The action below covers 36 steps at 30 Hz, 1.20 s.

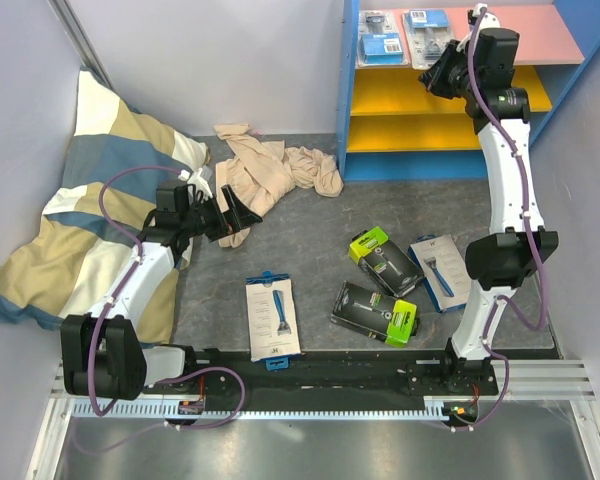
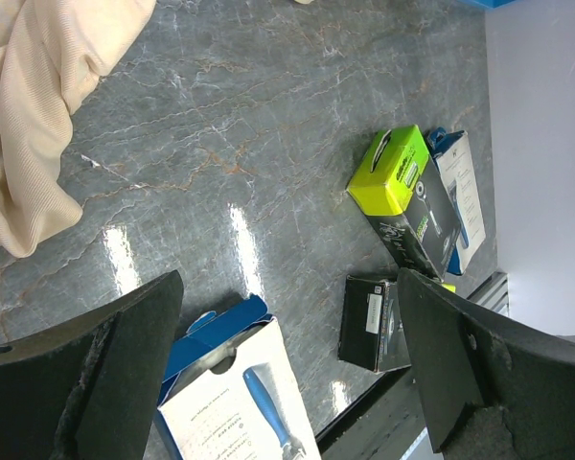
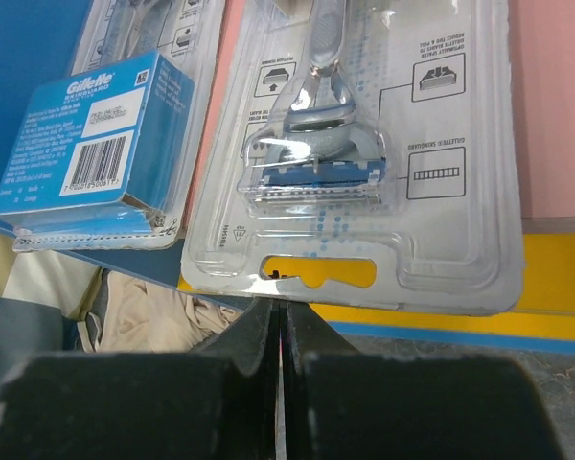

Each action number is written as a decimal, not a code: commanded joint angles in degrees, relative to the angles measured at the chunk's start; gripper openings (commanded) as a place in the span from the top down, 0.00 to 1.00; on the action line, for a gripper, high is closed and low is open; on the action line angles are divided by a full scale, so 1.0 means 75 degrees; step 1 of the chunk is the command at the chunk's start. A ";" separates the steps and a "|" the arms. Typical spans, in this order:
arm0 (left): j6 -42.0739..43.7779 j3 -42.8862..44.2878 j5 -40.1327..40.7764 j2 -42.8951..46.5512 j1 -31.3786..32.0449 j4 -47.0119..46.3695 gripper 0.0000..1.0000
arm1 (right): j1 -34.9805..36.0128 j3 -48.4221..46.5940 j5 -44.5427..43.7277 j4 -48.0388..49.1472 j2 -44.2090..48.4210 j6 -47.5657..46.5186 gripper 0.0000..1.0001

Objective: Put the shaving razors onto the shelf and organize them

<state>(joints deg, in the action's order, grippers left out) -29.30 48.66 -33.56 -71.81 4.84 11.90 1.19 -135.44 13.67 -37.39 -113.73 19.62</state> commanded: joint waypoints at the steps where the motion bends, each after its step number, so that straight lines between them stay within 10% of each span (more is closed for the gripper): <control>1: 0.0157 0.0097 -0.0119 -0.0081 -0.0024 -0.0192 0.00 | -0.0088 -0.0422 -0.0065 0.0016 -0.0175 -0.0119 0.98; 10: 0.0121 0.0121 -0.0201 -0.0058 -0.0024 -0.0181 0.00 | 0.0028 0.0513 0.0416 0.0039 0.0304 -0.0213 0.98; 21: 0.0121 0.0051 -0.0037 0.0188 0.0057 0.0101 0.00 | 0.0860 0.5762 -0.0252 0.1292 0.3198 -0.0342 0.90; 36: -0.0909 -0.1622 0.1825 0.1593 0.0702 0.1201 0.00 | 0.3261 0.8928 -0.0674 0.1598 0.4266 -0.0167 0.55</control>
<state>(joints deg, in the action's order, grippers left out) -32.01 40.73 -25.80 -64.36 8.84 17.82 21.34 -71.33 10.50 -27.73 -84.20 17.78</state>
